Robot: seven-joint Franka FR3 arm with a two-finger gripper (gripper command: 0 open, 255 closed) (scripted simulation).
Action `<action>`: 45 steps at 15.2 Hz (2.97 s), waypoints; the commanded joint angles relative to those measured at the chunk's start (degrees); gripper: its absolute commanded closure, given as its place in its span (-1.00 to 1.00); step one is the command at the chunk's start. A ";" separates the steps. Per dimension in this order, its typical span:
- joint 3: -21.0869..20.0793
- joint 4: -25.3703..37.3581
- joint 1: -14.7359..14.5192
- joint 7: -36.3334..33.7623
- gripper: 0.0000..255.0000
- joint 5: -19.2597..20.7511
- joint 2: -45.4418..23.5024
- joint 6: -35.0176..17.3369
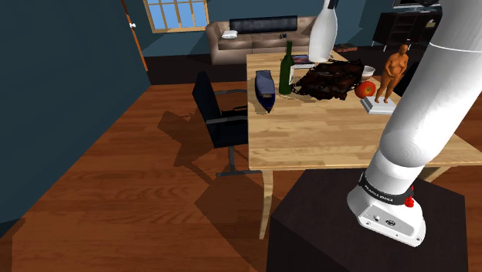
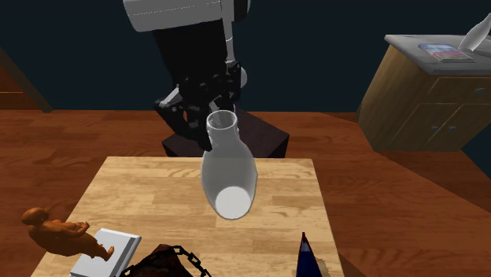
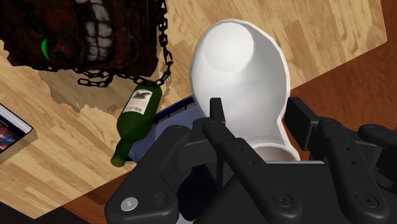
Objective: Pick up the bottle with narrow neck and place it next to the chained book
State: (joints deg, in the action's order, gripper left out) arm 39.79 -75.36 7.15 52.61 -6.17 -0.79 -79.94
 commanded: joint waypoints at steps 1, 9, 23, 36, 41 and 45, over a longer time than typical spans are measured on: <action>-0.41 -3.19 -0.47 -0.42 1.00 1.03 1.44 -2.19; -1.65 -13.48 -1.29 -1.71 1.00 3.68 5.45 -9.48; -2.45 -27.57 -1.34 -2.48 1.00 5.77 8.88 -20.88; -2.11 -37.70 -1.10 -1.87 1.00 5.83 9.01 -30.88; -1.81 -40.99 -1.04 -1.28 1.00 5.39 8.36 -34.67; -1.52 -43.39 -1.02 -0.66 1.00 4.82 7.56 -37.69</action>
State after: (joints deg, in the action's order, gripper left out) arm 38.27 -118.13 6.14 51.93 -1.31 6.81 -116.92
